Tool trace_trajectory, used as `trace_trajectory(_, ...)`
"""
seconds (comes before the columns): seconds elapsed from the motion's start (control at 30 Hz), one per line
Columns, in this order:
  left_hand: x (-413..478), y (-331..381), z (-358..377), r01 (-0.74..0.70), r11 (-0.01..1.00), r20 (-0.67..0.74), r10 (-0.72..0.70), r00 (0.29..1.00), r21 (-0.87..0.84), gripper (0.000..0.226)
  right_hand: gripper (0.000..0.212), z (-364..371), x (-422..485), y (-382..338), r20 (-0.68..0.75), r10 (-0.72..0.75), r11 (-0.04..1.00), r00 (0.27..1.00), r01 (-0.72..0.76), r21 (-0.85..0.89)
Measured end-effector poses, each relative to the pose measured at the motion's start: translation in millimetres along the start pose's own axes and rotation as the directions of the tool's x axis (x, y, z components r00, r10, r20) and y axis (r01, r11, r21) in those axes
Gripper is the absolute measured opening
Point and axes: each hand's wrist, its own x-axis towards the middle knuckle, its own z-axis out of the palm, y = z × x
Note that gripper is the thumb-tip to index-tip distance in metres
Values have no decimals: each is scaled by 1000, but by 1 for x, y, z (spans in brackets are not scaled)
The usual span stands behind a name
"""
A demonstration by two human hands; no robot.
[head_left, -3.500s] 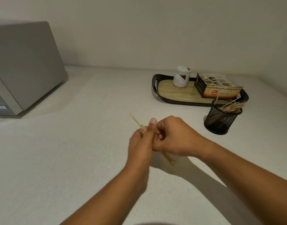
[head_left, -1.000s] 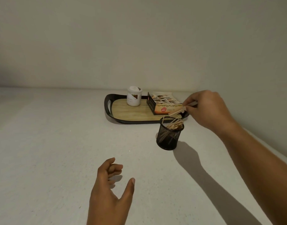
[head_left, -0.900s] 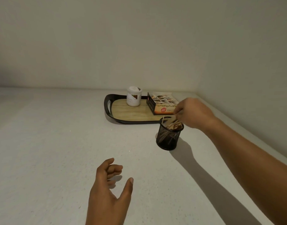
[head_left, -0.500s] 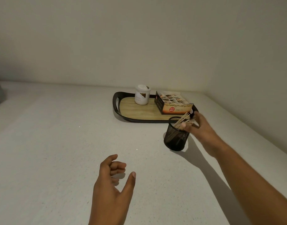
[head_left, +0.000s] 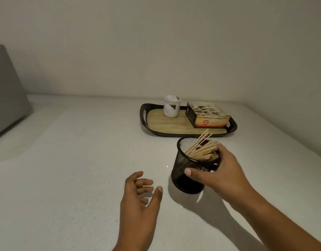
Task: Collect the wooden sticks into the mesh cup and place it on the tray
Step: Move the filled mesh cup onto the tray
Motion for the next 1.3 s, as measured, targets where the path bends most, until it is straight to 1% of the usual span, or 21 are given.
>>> trace_trajectory(0.07,2,-2,-2,24,999,-14,-24,1000,-29,42,84,8,-21,-18,-4,-56,998,998,56,31)
trace_trajectory(0.13,1,-2,-2,39,998,-28,-41,999,-59,36,78,20,-34,-21,38,-49,997,998,47,62)
trace_trajectory(0.17,0,-2,-2,45,997,-32,-47,998,-69,35,73,26,-38,-19,69,-41,998,997,37,59)
trace_trajectory(0.23,0,-2,-2,64,993,-36,-68,997,-103,31,72,35,-43,-14,95,-21,999,995,18,35)
trace_trajectory(0.37,1,-1,-3,96,984,-41,-103,994,-153,21,74,28,-44,-19,59,-23,999,998,20,45)
trace_trajectory(0.4,1,0,-3,101,982,-44,-109,993,-162,21,76,25,-46,-24,30,-45,998,999,43,43)
trace_trajectory(0.5,1,0,-3,106,977,-51,-117,992,-187,38,81,20,-46,-31,-87,-145,989,986,146,4)
trace_trajectory(0.53,1,0,-3,110,976,-50,-122,991,-188,37,82,21,-44,-29,-84,-148,989,985,149,3)
trace_trajectory(0.6,0,0,-2,110,975,-45,-121,992,-191,29,85,27,-41,-21,-19,-94,995,995,94,-17)
trace_trajectory(0.63,0,0,-2,103,977,-42,-113,993,-186,29,86,31,-41,-15,-2,-65,997,998,65,-44)
trace_trajectory(0.7,-1,2,-2,92,982,-41,-101,994,-166,33,86,36,-41,-5,0,-55,995,998,55,-86)
trace_trajectory(0.8,-1,4,-2,91,984,-50,-100,994,-155,26,85,38,-41,0,1,-51,995,999,51,-80)
trace_trajectory(0.87,-2,4,-2,93,983,-47,-102,994,-155,27,85,37,-41,-3,1,-50,996,999,50,-71)
trace_trajectory(0.93,-3,4,-2,93,985,-46,-100,994,-145,33,84,33,-42,-9,-32,-70,997,997,69,-42)
trace_trajectory(1.0,-2,5,-2,97,985,-52,-106,993,-139,44,82,30,-42,-15,-99,-127,992,987,128,2)
trace_trajectory(1.03,-2,5,-2,102,985,-53,-110,992,-137,44,80,30,-42,-16,-116,-147,988,982,151,19)
trace_trajectory(1.07,-1,5,-2,105,985,-51,-113,992,-137,39,80,31,-41,-15,-106,-148,988,983,152,30)
trace_trajectory(1.13,-2,4,-1,108,984,-34,-114,993,-141,28,83,36,-40,-7,-22,-98,995,995,99,19)
trace_trajectory(1.17,-3,4,-1,109,984,-30,-114,993,-143,27,85,39,-40,-1,5,-69,998,998,69,0)
trace_trajectory(1.23,-3,5,-2,114,982,-34,-120,992,-147,29,85,42,-42,6,-1,-42,999,999,42,-11)
trace_trajectory(1.3,-2,5,-3,113,982,-39,-120,992,-150,27,82,43,-42,11,-20,-31,999,999,31,6)
